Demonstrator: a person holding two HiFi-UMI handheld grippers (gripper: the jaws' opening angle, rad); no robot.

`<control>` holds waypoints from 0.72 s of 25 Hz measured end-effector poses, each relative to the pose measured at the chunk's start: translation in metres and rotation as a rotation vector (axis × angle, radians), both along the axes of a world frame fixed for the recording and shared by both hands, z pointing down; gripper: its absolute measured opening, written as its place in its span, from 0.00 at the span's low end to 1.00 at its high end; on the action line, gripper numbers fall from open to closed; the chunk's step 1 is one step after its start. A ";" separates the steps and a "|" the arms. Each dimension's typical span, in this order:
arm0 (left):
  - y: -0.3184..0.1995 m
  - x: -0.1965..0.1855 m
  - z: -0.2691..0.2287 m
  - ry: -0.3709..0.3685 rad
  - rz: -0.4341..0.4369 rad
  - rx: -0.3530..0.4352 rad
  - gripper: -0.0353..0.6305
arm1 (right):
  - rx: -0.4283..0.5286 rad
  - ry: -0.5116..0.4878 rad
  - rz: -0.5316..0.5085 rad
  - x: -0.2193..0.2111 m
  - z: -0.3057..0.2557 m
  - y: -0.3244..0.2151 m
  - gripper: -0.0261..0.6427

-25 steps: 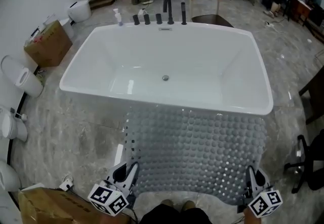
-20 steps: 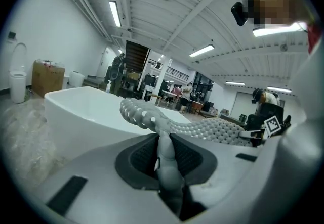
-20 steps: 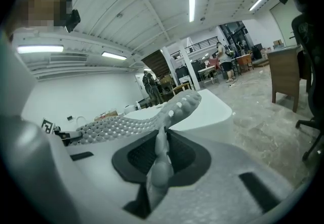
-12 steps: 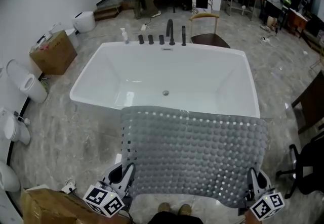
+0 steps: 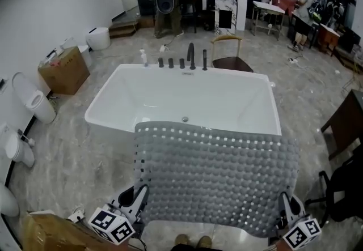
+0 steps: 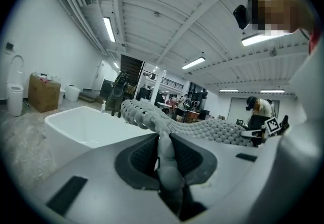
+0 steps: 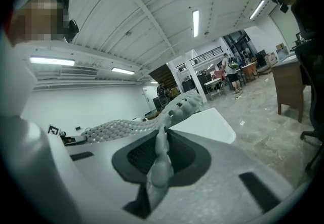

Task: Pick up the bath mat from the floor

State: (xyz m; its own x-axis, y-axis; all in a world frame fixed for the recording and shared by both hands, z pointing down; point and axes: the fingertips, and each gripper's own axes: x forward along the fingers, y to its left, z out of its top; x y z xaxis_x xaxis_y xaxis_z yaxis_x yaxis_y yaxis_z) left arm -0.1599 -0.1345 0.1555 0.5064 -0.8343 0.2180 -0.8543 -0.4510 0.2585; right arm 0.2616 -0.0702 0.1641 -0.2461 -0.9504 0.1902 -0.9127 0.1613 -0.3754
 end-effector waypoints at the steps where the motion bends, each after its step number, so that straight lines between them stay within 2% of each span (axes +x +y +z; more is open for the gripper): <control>1: 0.003 0.000 -0.005 0.002 0.007 0.007 0.15 | 0.007 0.001 -0.002 0.000 -0.005 0.003 0.11; 18: 0.048 -0.020 -0.064 0.043 0.027 0.092 0.15 | 0.114 -0.009 -0.029 -0.011 -0.074 0.054 0.11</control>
